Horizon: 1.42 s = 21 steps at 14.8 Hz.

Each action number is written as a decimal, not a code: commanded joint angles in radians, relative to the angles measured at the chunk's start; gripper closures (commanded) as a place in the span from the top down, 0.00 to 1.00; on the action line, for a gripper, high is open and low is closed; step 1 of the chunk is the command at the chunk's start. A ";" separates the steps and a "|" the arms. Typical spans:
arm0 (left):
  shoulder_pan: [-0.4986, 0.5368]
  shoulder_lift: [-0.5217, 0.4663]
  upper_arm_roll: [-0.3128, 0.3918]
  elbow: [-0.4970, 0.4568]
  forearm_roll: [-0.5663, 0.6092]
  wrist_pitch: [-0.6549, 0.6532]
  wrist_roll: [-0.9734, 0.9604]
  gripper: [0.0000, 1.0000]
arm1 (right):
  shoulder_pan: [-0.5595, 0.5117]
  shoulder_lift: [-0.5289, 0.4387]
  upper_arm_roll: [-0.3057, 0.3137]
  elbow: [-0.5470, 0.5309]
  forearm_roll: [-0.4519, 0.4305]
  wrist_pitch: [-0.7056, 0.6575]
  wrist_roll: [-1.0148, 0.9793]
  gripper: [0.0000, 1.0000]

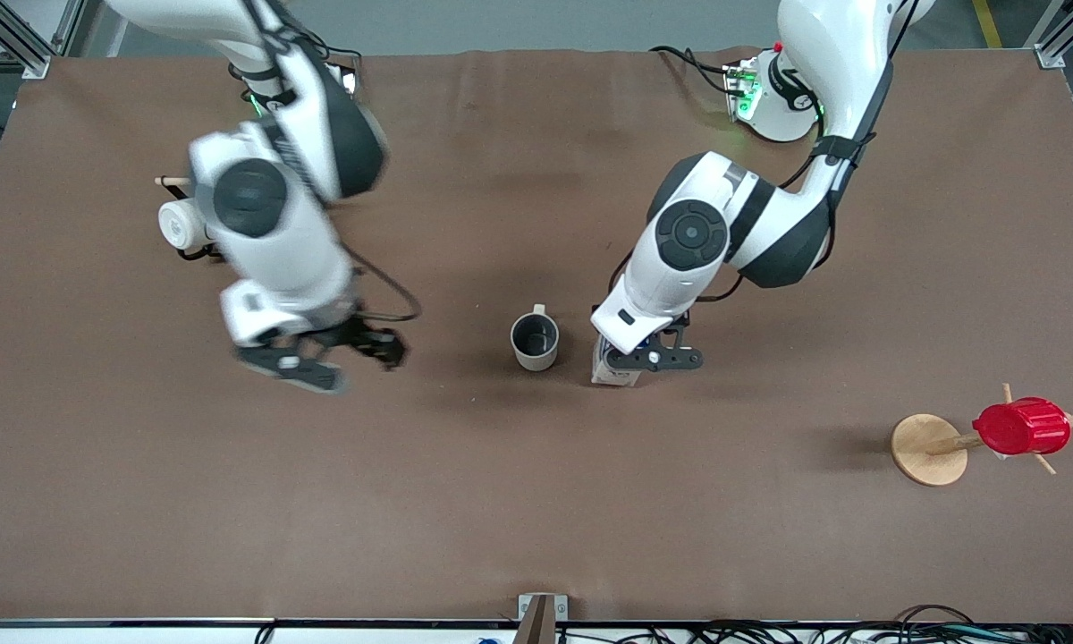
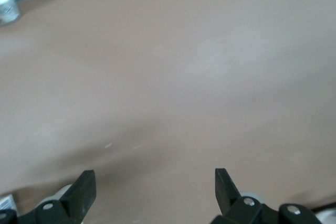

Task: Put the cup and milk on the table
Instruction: 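Release the mug with the right gripper and withdraw it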

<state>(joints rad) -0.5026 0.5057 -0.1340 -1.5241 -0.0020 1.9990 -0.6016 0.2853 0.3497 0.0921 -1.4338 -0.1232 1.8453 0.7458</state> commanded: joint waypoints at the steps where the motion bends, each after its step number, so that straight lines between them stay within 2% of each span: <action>1: -0.022 0.013 0.008 0.028 -0.038 -0.025 -0.029 0.07 | -0.128 -0.106 0.024 -0.051 -0.015 -0.055 -0.104 1.00; 4: -0.039 0.036 0.008 0.030 -0.056 -0.023 -0.038 0.07 | -0.236 -0.185 0.025 -0.048 -0.004 -0.128 -0.282 1.00; 7: -0.045 0.039 0.008 0.027 -0.058 -0.023 -0.033 0.07 | -0.291 -0.251 0.006 -0.043 0.023 -0.208 -0.445 1.00; 12: -0.048 0.039 -0.010 0.015 -0.056 -0.026 -0.032 0.08 | -0.295 -0.316 -0.089 -0.045 0.063 -0.302 -0.632 1.00; 13: -0.048 0.037 -0.010 0.015 -0.056 -0.026 -0.038 0.13 | -0.296 -0.316 -0.092 -0.047 0.065 -0.302 -0.640 1.00; 14: -0.050 0.039 -0.012 0.015 -0.056 -0.026 -0.040 0.43 | -0.295 -0.314 -0.092 -0.047 0.066 -0.302 -0.640 1.00; 15: -0.056 0.039 -0.012 0.015 -0.058 -0.026 -0.038 0.82 | -0.295 -0.314 -0.092 -0.047 0.079 -0.302 -0.638 1.00; 16: -0.057 0.039 -0.012 0.015 -0.056 -0.026 -0.037 0.97 | -0.295 -0.314 -0.092 -0.045 0.082 -0.307 -0.638 1.00; 17: -0.057 0.037 -0.012 0.015 -0.056 -0.026 -0.034 1.00 | -0.293 -0.314 -0.089 -0.043 0.083 -0.319 -0.638 1.00; 21: -0.047 0.016 -0.012 0.018 -0.056 -0.028 -0.030 1.00 | -0.288 -0.316 -0.061 -0.042 0.083 -0.336 -0.620 1.00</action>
<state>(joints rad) -0.5508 0.5412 -0.1499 -1.5170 -0.0407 1.9902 -0.6304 -0.0017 0.0564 0.0154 -1.4554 -0.0521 1.5135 0.1201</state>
